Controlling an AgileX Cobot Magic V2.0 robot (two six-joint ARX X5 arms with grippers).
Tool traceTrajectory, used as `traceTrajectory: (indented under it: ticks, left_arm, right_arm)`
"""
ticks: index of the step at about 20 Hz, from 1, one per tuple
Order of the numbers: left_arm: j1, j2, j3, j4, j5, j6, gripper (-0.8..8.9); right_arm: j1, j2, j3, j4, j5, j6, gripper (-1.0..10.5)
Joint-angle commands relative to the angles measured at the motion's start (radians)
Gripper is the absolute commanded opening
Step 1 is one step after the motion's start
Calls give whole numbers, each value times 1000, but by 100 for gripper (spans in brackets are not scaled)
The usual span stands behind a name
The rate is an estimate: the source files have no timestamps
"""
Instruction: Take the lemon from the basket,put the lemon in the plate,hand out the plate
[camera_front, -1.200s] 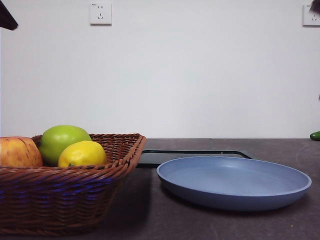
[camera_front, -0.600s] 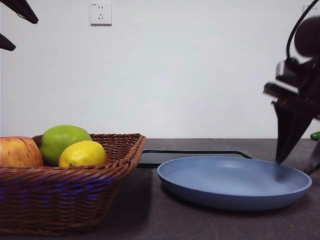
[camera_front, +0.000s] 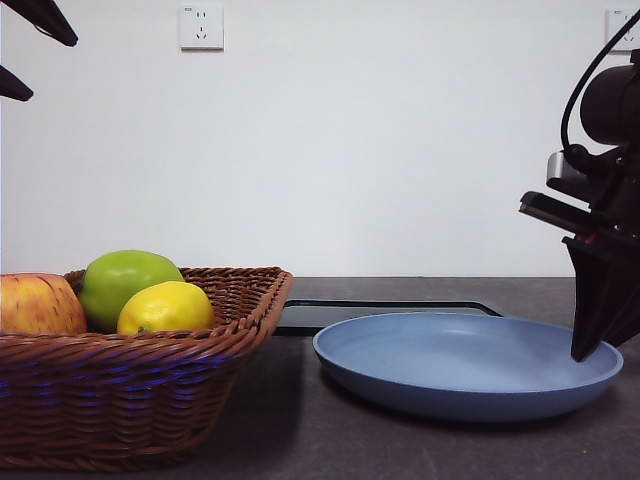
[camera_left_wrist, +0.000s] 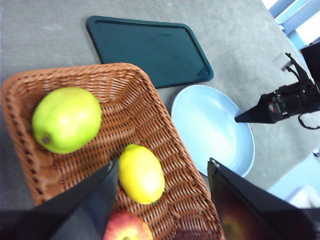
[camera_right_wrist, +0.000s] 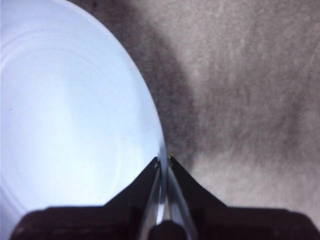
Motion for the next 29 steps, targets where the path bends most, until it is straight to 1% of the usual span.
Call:
traceTrajectory:
  ticks: [1,2,4,5,6,9,11,12,14,17,22,23,25,27,29]
  left_arm:
    - [-34,8,19,9,5,-6,315]
    - [-51,8,19,9,5,-23,315]
    - [-96,10,19,-5,4,-84,315]
    - [-122,10,19,-9,-4,-90,315]
    - [-150,10,19,-8,-34,-90,315]
    - [-240,34,19,1,-211,-90,314]
    - [-283,97,23,-7,-259,-92,314]
    - [-301,142,26,-9,-262,-92,314]
    - [-343,237,32,3,-270,-92,312]
    - [-390,390,69,-2,-378,-91,313]
    - [-407,608,145,2,-393,-91,313]
    - [-409,644,157,5,-410,-90,313]
    - [-417,682,160,43,-451,-89,313]
    - [-427,702,160,82,-442,-89,313]
    - [-434,704,160,83,-443,-82,312]
  right_arm:
    - [2,-49,14,-29,6,3,4]
    - [2,-88,14,-48,6,3,4]
    - [2,-174,14,-88,6,3,4]
    - [2,-220,14,-112,6,3,4]
    - [2,-270,14,-137,6,3,4]
    - [2,-389,14,-179,8,3,4]
    - [2,-452,14,-191,9,8,4]
    - [2,-479,14,-196,9,20,4]
    - [2,-518,14,-206,8,22,4]
    - [2,-554,14,-223,8,22,4]
    - [2,-568,14,-249,8,21,4]
    - [2,-568,14,-254,8,21,4]
    - [2,-568,14,-256,8,21,4]
    - [2,-568,14,-256,8,20,4]
    - [2,-568,14,-256,8,20,4]
